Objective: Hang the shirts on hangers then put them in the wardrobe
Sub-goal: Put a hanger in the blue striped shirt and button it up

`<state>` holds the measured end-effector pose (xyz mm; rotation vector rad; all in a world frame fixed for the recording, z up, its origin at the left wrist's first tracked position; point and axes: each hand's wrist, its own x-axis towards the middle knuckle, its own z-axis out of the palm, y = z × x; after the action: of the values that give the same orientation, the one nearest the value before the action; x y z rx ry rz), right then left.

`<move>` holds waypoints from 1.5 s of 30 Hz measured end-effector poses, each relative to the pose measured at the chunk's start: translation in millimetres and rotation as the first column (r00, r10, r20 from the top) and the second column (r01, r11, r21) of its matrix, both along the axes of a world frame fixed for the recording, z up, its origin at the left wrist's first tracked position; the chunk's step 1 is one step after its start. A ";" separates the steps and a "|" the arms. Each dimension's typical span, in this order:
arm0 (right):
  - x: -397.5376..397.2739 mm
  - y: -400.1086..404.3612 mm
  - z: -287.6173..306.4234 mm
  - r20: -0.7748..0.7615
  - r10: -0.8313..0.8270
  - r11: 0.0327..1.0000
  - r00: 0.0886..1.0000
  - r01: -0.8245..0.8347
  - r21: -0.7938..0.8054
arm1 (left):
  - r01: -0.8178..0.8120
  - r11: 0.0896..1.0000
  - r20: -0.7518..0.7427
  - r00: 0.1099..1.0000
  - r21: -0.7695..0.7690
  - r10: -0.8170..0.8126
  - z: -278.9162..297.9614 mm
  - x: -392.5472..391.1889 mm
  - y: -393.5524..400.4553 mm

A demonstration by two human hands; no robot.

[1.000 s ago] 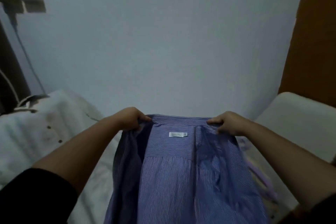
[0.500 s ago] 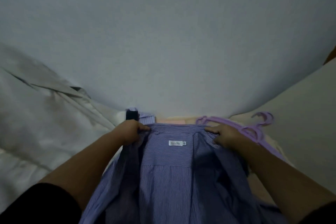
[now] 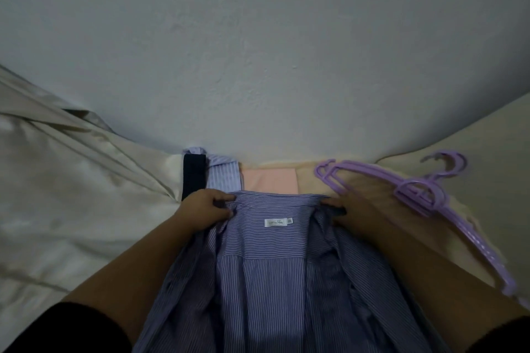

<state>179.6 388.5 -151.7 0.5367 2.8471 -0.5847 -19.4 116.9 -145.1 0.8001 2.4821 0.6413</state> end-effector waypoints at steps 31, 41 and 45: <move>174.4 40.1 -13.9 -0.120 -0.433 0.837 0.893 0.448 0.314 | 0.433 0.898 -0.353 0.830 -0.081 -0.432 -77.0 149.2 114.8; 163.6 35.7 -11.2 -0.281 -0.485 0.787 0.828 0.553 0.273 | 0.455 0.886 -0.299 0.837 -0.088 -0.459 -66.5 147.5 111.5; 160.1 35.3 -0.8 -0.286 -0.466 0.812 0.837 0.533 0.236 | 0.452 0.887 -0.296 0.838 -0.091 -0.458 -51.6 144.2 96.9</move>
<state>339.7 423.8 -152.5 1.3984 3.0140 -0.2732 124.8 213.8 -196.7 1.5257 2.4120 0.3361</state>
